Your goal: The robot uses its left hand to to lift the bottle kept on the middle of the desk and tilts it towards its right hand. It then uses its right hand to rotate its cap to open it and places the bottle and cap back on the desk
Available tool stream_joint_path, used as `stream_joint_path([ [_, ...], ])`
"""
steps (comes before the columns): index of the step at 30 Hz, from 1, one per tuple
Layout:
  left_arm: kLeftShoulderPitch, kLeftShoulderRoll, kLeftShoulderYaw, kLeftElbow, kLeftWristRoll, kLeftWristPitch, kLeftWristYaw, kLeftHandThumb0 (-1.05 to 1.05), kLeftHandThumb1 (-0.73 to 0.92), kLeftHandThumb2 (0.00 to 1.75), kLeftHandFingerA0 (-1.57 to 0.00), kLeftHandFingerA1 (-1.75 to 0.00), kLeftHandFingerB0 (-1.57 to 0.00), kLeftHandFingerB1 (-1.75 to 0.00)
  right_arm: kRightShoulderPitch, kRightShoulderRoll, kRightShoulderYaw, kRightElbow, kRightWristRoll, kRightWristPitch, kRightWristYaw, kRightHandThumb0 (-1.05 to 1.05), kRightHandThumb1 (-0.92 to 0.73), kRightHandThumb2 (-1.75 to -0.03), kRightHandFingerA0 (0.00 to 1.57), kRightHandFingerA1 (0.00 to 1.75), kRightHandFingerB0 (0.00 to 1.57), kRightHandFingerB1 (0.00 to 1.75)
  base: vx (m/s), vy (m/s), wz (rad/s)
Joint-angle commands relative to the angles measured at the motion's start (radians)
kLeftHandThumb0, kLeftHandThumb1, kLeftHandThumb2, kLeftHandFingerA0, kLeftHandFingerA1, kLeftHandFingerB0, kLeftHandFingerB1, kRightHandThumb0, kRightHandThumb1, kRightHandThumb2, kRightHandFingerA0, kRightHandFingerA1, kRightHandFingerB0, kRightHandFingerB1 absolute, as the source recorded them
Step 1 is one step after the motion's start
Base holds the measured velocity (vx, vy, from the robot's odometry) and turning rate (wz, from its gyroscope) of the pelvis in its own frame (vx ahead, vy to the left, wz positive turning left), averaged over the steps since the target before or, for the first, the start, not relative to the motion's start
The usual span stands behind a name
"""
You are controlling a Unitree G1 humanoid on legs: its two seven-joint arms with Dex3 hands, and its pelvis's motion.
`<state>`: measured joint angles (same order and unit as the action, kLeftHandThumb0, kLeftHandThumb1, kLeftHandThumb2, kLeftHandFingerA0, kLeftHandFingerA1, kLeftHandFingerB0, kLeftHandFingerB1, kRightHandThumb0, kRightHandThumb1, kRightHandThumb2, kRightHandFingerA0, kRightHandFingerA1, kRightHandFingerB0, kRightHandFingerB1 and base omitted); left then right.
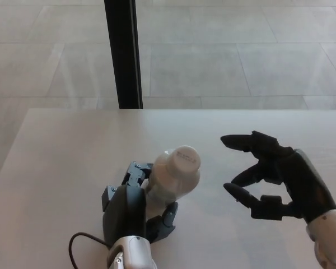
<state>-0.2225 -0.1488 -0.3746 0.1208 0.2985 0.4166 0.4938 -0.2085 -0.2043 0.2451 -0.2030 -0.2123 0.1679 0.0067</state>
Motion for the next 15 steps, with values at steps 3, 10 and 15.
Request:
stream_joint_path([
  [3, 0.030, 0.029, -0.019, -0.001, 0.073, 0.111, -0.047, 0.11, 0.92, 0.71, -0.59, -1.12, -0.42, -0.67, -0.070, -0.002, 0.066, -0.006, -0.250, 0.092, -0.082, -0.58, -0.60, -0.58, 0.62, 0.97, 0.39, 0.41, 0.00, 0.000, 0.00],
  [10, 0.034, 0.029, -0.015, -0.003, 0.076, 0.110, -0.057, 0.16, 0.92, 0.77, -0.52, -1.27, -0.44, -0.74, -0.072, 0.007, 0.099, -0.014, -0.322, 0.111, -0.100, -0.60, -0.55, -0.59, 0.66, 0.97, 0.40, 0.40, 0.00, 0.000, 0.00],
  [15, 0.036, 0.013, -0.012, 0.001, 0.087, 0.121, -0.048, 0.17, 0.92, 0.75, -0.52, -1.33, -0.50, -0.70, -0.065, 0.016, 0.130, -0.013, -0.368, 0.101, -0.114, -0.58, -0.45, -0.88, 0.79, 0.92, 0.33, 0.54, 0.00, 0.000, 0.00],
])
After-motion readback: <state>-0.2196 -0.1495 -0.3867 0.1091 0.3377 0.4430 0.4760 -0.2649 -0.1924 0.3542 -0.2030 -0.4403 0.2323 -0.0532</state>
